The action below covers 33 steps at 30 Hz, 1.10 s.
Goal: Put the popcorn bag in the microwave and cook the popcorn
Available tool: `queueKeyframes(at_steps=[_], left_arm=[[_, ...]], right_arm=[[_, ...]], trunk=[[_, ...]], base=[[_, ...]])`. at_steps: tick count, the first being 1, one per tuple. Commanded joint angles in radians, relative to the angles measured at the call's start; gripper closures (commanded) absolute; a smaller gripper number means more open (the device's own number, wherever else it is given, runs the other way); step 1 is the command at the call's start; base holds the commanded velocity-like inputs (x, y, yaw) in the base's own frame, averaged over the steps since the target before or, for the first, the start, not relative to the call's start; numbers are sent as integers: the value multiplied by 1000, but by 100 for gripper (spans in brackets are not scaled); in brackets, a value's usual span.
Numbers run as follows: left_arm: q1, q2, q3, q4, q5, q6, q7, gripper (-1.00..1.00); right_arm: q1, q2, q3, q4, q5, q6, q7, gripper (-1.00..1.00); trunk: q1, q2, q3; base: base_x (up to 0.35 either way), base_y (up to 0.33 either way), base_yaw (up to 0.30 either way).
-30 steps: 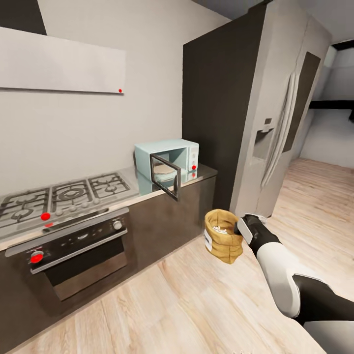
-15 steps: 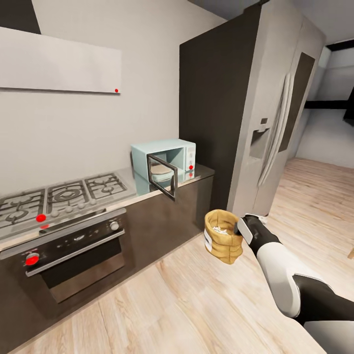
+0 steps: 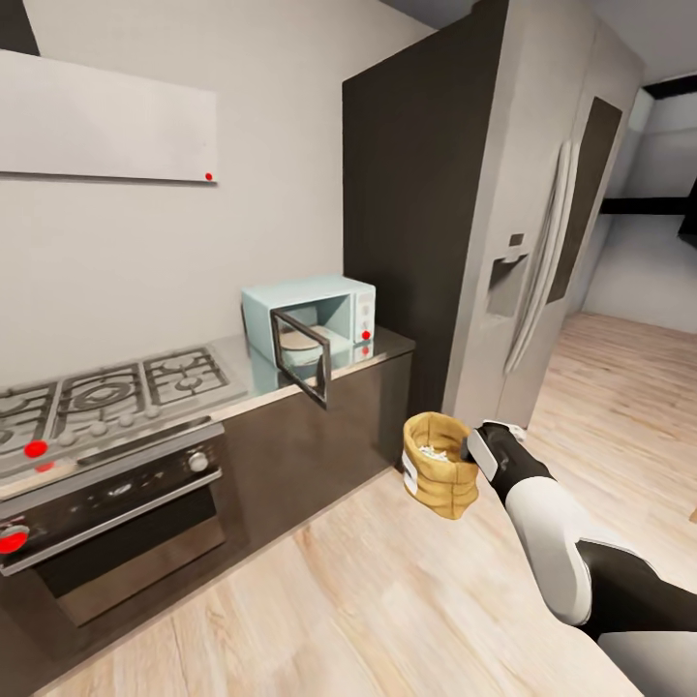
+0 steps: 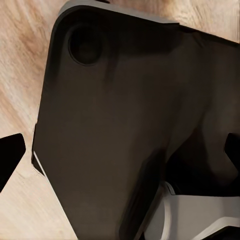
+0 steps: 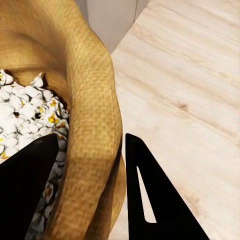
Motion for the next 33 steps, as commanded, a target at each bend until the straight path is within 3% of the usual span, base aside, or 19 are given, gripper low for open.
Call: queueKeyframes(at_steps=[1,33], left_arm=[[0,0,0,-1,5,-1,1,-100],[0,0,0,-1,5,-1,0,-100]], right_arm=[[0,1,-2,-2,-4,3,-5,100],[0,2,-1,-3,-2,18,-6,100]], trunk=[[0,-1,-1],[0,-1,-1]], base=[[241,-178,0],[240,-178,0]])
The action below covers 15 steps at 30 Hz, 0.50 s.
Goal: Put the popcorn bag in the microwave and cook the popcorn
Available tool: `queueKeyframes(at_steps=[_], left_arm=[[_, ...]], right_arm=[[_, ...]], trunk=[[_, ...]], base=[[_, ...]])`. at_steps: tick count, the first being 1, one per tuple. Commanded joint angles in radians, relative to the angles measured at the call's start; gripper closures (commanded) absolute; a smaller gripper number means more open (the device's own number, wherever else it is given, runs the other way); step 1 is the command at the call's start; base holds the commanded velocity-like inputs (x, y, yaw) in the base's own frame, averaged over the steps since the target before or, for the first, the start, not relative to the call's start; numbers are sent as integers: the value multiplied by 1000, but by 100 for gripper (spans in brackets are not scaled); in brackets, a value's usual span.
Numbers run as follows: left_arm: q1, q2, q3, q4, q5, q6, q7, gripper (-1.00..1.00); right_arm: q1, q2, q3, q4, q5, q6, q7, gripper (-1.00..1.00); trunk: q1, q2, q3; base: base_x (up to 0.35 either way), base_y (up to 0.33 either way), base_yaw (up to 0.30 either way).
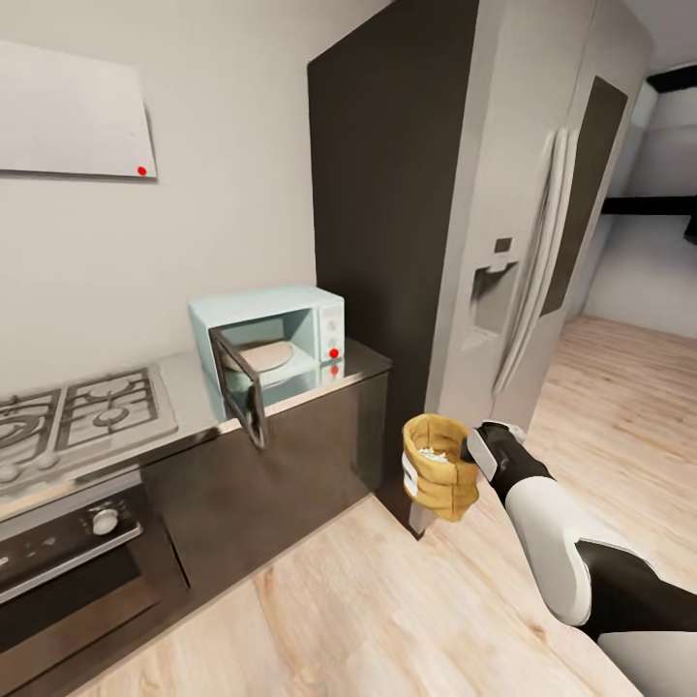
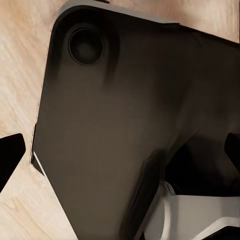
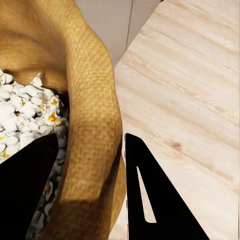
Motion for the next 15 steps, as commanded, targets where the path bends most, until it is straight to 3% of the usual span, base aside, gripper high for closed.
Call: queueKeyframes(at_steps=[1,8,15], left_arm=[[0,0,0,0,5,-1,1,-100],[0,0,0,-1,5,-1,1,-100],[0,0,0,-1,5,-2,0,-100]], right_arm=[[0,1,-3,-4,-3,15,-5,100],[0,1,-3,-11,-1,47,-5,100],[0,3,-1,-11,-1,46,-3,100]], trunk=[[0,-1,-1],[0,-1,-1],[0,-1,-1]], base=[[240,-178,0],[240,-178,10],[105,-78,163]])
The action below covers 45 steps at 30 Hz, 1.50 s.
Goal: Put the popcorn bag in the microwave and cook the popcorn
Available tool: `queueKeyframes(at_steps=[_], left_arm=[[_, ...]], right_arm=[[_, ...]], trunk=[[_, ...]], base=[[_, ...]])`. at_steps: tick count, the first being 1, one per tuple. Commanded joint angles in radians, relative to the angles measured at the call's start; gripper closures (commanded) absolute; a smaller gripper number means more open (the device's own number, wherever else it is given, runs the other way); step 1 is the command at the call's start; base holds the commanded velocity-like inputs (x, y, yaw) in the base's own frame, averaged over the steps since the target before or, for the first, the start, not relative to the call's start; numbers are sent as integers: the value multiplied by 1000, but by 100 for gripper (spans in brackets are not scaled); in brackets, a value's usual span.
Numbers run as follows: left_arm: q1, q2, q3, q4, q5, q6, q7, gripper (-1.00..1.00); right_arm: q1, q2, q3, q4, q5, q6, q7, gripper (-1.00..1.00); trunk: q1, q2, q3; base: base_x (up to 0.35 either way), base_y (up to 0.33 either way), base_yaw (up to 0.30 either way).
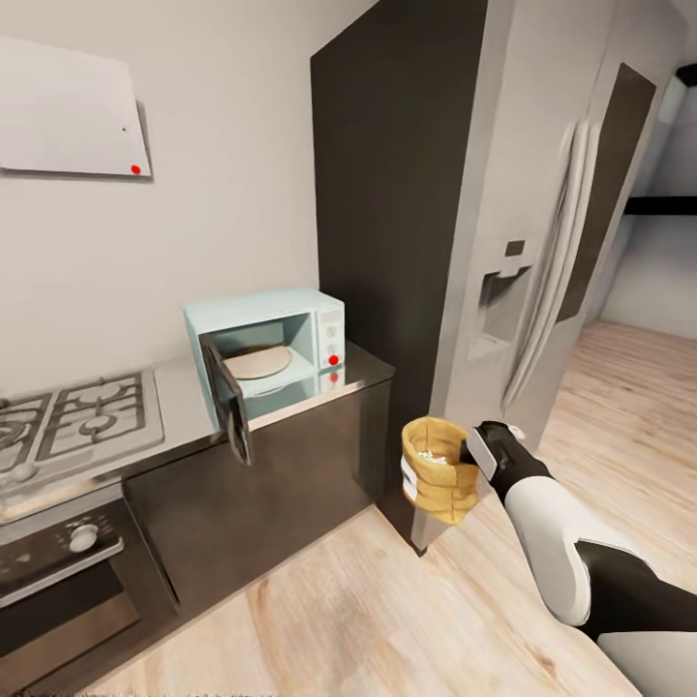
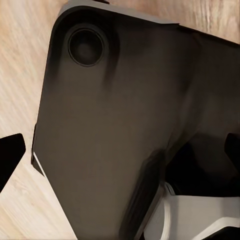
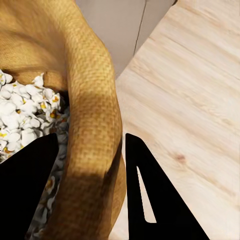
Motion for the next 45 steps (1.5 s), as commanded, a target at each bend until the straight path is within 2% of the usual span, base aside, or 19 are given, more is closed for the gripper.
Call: queueKeyframes(at_steps=[1,34,45], left_arm=[[0,0,0,-1,5,-1,1,-100],[0,-2,0,-1,5,-2,1,-100],[0,-3,0,-1,5,-2,1,-100]], right_arm=[[0,2,-3,-1,-4,3,-5,100],[0,3,-3,-1,-3,5,-5,100],[0,-1,-4,-1,-3,-2,-5,100]], trunk=[[0,-1,-1],[0,-1,-1],[0,-1,-1]], base=[[4,-3,220],[0,0,263],[0,0,31]])
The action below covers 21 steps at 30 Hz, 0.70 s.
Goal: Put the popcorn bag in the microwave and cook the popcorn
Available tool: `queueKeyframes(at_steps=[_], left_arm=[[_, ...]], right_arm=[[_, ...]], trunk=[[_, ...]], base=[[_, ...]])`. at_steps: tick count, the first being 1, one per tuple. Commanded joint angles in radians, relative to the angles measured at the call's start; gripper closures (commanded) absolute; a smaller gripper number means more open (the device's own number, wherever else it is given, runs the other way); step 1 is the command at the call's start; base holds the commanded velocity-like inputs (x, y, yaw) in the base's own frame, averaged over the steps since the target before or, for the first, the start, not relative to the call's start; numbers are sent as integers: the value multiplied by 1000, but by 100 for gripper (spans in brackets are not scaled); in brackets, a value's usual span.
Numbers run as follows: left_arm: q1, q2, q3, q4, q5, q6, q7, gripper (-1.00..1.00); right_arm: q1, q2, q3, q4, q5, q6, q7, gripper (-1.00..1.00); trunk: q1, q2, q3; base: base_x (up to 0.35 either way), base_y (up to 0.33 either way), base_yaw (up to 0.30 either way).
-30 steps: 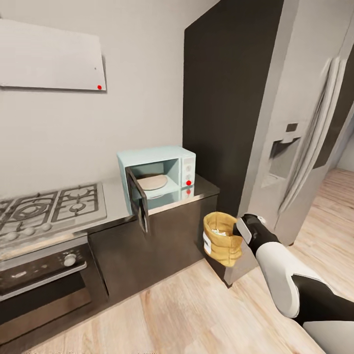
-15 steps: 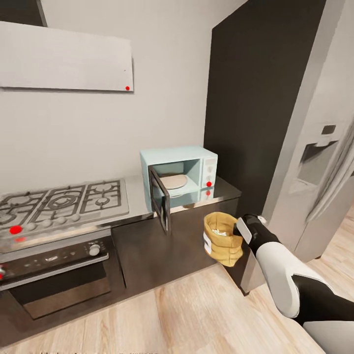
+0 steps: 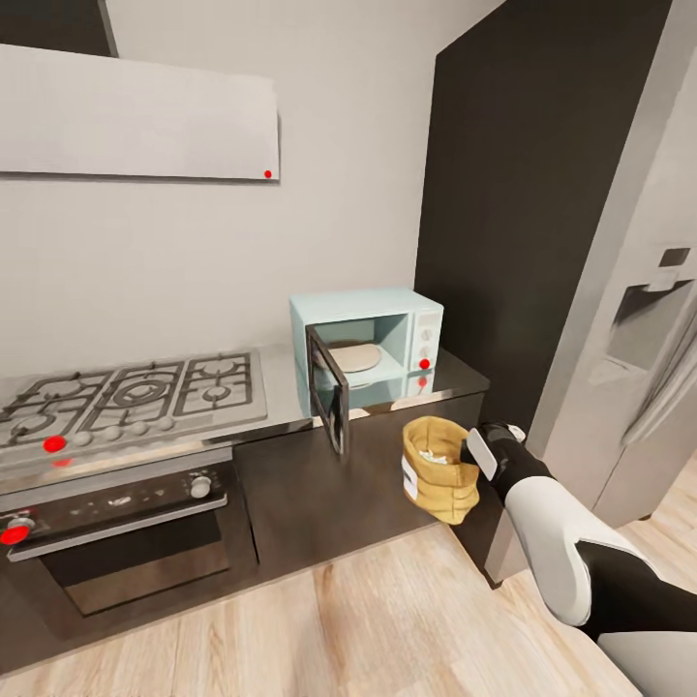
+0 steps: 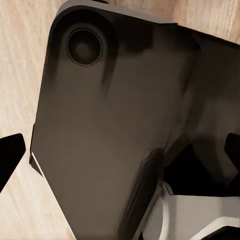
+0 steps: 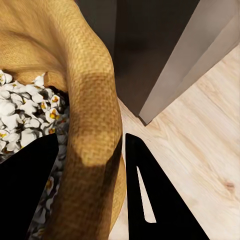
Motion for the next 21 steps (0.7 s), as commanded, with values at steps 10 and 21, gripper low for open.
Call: queueKeyframes(at_steps=[10,21], left_arm=[[0,1,0,-1,5,0,2,-100],[0,1,0,-1,5,-1,2,-100]], right_arm=[[-1,1,0,-2,-3,6,-6,100],[-1,2,0,-2,-4,6,-6,100]], trunk=[[0,-1,-1],[0,-1,-1]], base=[[0,-182,0],[0,-270,78]])
